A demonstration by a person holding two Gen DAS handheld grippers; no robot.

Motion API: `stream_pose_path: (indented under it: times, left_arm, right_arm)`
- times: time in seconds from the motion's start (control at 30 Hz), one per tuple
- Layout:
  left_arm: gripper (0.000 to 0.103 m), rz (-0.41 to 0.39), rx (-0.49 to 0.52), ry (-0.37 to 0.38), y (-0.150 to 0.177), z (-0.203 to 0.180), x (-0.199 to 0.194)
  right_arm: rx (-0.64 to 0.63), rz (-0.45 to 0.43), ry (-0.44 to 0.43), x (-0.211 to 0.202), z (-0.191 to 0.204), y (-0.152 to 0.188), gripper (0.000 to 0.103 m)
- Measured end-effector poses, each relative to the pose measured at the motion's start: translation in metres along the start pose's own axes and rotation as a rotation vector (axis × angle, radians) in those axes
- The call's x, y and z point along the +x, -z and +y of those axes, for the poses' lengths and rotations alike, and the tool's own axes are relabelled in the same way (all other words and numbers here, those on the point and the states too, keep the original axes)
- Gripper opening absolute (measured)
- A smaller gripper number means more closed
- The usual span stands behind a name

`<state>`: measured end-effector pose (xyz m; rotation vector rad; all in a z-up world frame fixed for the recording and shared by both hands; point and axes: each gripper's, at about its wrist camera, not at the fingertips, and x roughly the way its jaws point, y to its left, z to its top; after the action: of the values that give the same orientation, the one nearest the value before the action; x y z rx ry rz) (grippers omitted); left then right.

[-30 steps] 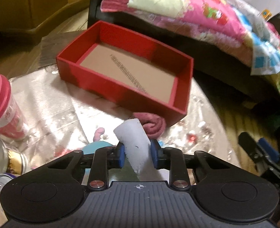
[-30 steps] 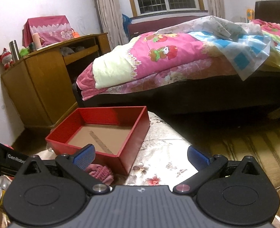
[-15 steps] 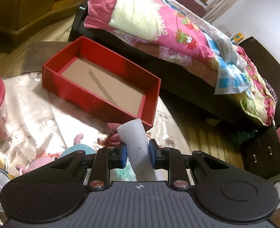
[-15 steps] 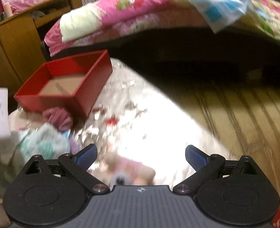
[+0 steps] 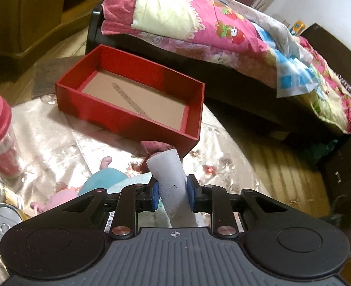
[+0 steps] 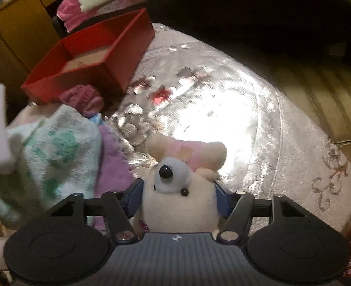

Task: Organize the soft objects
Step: 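Grasp the cream plush bear with the right gripper while the left holds the sponge, then lower the sponge and bear into the red box and open both grippers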

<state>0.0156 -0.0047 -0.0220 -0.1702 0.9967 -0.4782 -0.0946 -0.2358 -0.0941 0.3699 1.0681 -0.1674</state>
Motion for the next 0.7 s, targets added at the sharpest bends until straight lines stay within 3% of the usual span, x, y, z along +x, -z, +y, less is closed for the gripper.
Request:
stream_pose_path:
  times: [0.2, 0.43, 0.7]
  left_arm:
    - [0.023, -0.064, 0.091, -0.106, 0.002, -0.015, -0.002]
    - [0.023, -0.104, 0.125, -0.167, 0.0, -0.021, -0.001]
    - [0.023, -0.159, 0.151, -0.237, -0.009, -0.024, -0.003]
  right_arm:
    - [0.007, -0.109, -0.086, -0.027, 0.008, -0.011, 0.03]
    - [-0.013, -0.227, -0.182, -0.051, 0.035, -0.033, 0.03]
    - [-0.067, -0.317, -0.225, -0.06, 0.063, -0.054, 0.03]
